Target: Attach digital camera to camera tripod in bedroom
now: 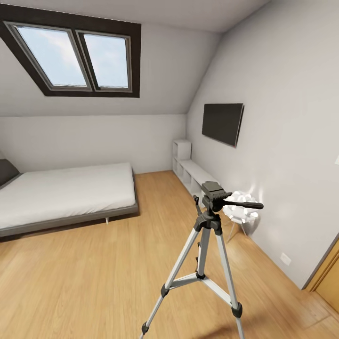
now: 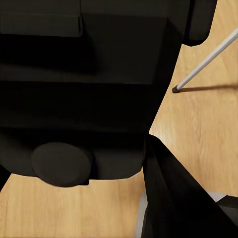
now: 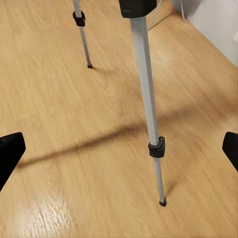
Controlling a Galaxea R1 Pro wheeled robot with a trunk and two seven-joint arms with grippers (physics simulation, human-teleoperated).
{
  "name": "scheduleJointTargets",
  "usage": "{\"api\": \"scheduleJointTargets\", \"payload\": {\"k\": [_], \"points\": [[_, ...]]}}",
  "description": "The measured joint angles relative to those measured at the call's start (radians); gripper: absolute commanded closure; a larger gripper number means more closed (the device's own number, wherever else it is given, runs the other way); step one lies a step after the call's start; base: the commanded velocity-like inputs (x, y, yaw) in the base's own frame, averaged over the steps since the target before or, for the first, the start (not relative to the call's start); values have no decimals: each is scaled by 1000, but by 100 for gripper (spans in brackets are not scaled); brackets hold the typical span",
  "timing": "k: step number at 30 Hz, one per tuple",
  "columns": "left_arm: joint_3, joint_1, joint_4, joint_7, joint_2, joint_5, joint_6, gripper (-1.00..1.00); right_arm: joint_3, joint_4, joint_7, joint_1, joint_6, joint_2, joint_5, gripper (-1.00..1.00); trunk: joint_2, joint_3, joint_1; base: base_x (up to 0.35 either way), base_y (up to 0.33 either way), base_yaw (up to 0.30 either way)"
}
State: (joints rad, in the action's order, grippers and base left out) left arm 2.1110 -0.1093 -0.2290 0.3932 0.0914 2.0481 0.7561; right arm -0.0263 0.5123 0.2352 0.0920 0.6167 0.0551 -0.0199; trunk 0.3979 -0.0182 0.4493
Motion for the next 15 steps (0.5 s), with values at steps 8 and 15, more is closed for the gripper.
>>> {"api": "scheduleJointTargets", "payload": {"k": [8,15], "points": [[1,1,0,0,0,1,0,100,0,1,0,0,2,0,-1,-100,0,0,0,0,0,0],[1,1,0,1,0,1,0,100,0,1,0,0,2,0,-1,-100,0,0,0,108,-103,0]]}}
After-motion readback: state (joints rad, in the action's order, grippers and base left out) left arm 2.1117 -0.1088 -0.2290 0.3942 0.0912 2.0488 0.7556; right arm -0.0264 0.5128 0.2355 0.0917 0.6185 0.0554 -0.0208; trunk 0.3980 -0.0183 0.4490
